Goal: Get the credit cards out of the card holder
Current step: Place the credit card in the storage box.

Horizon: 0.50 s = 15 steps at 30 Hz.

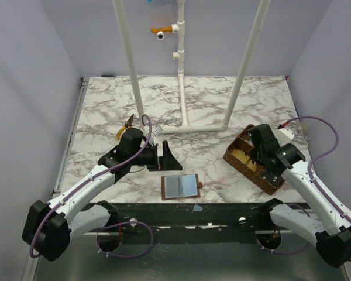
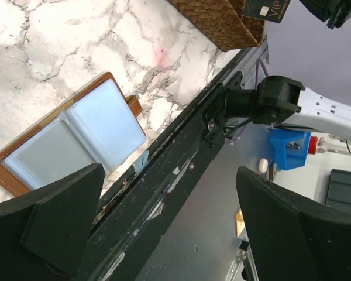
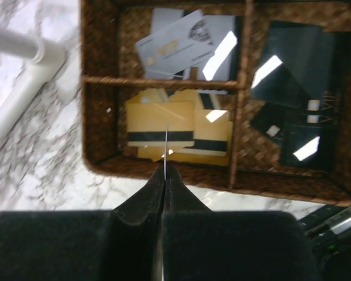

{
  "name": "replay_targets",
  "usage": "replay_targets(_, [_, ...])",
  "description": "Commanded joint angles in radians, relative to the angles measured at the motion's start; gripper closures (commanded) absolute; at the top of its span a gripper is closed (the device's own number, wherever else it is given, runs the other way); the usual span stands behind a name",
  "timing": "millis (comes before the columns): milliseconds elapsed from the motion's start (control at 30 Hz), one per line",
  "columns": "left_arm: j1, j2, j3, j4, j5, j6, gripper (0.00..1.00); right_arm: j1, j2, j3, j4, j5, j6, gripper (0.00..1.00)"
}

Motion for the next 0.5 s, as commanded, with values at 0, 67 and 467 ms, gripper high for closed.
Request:
replay_targets(0, [-0.006,0.021,0.043,0.0,0.046,0.039,0.02,-0.095,0.013,0.047,-0.116,0.075,-0.04,0.99])
replay_targets(67, [-0.005,0.029,0.047,0.003,0.052,0.046,0.01,-0.15,0.026,0.066,-0.123,0.061,-0.07,0.99])
replay_targets(467, [-0.007,0.059,0.04,0.029,0.089,0.068,0.02,-0.473,0.135,0.151,-0.112,0.008,-0.26,0.99])
